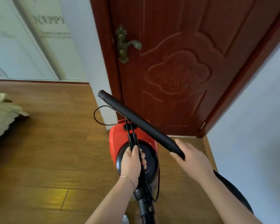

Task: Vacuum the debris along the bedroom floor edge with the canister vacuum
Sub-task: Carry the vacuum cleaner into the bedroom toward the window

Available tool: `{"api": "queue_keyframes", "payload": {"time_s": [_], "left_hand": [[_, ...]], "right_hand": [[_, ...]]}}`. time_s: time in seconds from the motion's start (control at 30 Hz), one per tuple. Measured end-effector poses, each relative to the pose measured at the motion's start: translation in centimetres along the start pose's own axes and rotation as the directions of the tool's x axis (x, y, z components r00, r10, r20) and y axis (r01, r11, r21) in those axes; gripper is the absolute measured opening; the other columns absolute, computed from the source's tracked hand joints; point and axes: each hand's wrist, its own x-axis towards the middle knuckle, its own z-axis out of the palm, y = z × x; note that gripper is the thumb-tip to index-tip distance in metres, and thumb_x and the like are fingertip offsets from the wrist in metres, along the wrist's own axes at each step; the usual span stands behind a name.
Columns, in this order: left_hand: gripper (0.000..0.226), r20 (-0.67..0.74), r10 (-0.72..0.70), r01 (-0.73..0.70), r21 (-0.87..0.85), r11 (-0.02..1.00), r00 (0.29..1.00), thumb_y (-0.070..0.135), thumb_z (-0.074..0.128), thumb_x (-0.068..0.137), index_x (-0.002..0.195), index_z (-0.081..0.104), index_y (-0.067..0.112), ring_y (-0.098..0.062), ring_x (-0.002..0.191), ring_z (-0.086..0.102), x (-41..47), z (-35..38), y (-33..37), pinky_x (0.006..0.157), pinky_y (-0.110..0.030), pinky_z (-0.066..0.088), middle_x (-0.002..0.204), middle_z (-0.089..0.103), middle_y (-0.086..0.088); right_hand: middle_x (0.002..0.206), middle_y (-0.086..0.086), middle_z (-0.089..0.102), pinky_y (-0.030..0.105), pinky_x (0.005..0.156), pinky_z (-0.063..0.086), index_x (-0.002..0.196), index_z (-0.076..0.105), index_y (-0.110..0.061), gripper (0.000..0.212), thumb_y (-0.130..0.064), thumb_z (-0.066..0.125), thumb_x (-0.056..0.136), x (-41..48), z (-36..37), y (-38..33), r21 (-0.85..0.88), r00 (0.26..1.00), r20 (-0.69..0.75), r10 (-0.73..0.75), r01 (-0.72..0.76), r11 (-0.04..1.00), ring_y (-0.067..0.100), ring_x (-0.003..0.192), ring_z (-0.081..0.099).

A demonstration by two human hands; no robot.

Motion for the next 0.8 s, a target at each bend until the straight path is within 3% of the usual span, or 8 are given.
{"api": "queue_keyframes", "payload": {"time_s": [0.1,0.2,0.3,0.5,0.57,0.67,0.8], "left_hand": [[0.024,-0.089,0.021,-0.024,-0.034,0.999,0.996,0.019,0.035,0.098,0.079,0.046,0.01,-0.01,0.035,0.039,1.8,-5.0,2.4,0.035,-0.019,0.036,0.051,0.047,0.003],[0.024,-0.166,0.015,-0.027,-0.07,0.997,0.986,0.02,0.036,0.099,0.08,0.046,0.01,-0.01,0.037,0.039,4.1,-10.3,4.7,0.036,-0.022,0.037,0.053,0.045,0.001],[0.023,-0.225,0.005,-0.031,-0.113,0.993,0.974,0.019,0.036,0.099,0.081,0.046,0.009,-0.01,0.037,0.04,6.9,-15.8,7.1,0.037,-0.022,0.037,0.055,0.045,0.0],[0.02,-0.316,-0.026,-0.03,-0.173,0.985,0.948,0.019,0.038,0.098,0.083,0.048,0.011,-0.009,0.04,0.041,11.6,-25.4,11.6,0.038,-0.021,0.038,0.059,0.045,0.0],[0.02,-0.342,-0.027,-0.036,-0.177,0.984,0.939,0.02,0.038,0.098,0.083,0.049,0.011,-0.01,0.042,0.04,12.8,-28.0,12.7,0.038,-0.021,0.038,0.059,0.045,0.0],[0.021,-0.371,-0.022,-0.044,-0.169,0.985,0.929,0.02,0.039,0.097,0.081,0.049,0.012,-0.01,0.042,0.04,14.5,-31.0,14.2,0.039,-0.022,0.037,0.057,0.046,0.001],[0.019,-0.4,-0.017,-0.042,-0.138,0.99,0.916,0.02,0.039,0.097,0.084,0.05,0.012,-0.01,0.041,0.04,17.2,-33.7,16.1,0.038,-0.023,0.036,0.057,0.047,0.001]], "right_hand": [[0.127,-0.012,0.051,0.022,0.06,0.048,0.144,0.026,-0.032,0.057,-0.053,0.04,0.092,4.3,1.4,-5.2,0.0,0.992,0.07,-0.102,0.102,0.995,0.009,0.089,0.06],[0.121,-0.012,0.051,0.018,0.051,0.042,0.144,0.021,-0.032,0.055,-0.049,0.036,0.094,8.6,3.3,-10.8,-0.011,0.971,0.142,-0.191,0.195,0.981,0.004,0.071,0.055],[0.118,-0.011,0.052,0.017,0.051,0.042,0.146,0.021,-0.031,0.057,-0.049,0.035,0.094,13.0,5.7,-16.6,-0.026,0.954,0.168,-0.247,0.255,0.967,0.003,0.069,0.054],[0.131,-0.007,0.052,0.026,0.064,0.054,0.146,0.023,-0.028,0.056,-0.049,0.035,0.095,20.0,10.0,-27.0,-0.012,0.913,0.204,-0.354,0.364,0.932,0.011,0.086,0.063],[0.135,-0.006,0.051,0.023,0.06,0.051,0.146,0.023,-0.03,0.056,-0.049,0.036,0.095,22.0,10.8,-29.7,0.003,0.897,0.202,-0.393,0.401,0.916,0.012,0.09,0.064],[0.131,-0.006,0.055,0.018,0.052,0.043,0.145,0.018,-0.037,0.056,-0.048,0.039,0.094,24.7,11.2,-33.2,0.038,0.875,0.189,-0.446,0.447,0.894,0.012,0.088,0.064],[0.117,-0.006,0.06,0.026,0.058,0.053,0.14,0.014,-0.049,0.053,-0.045,0.042,0.095,27.9,12.0,-37.2,0.109,0.833,0.184,-0.521,0.51,0.853,0.013,0.083,0.063]]}}
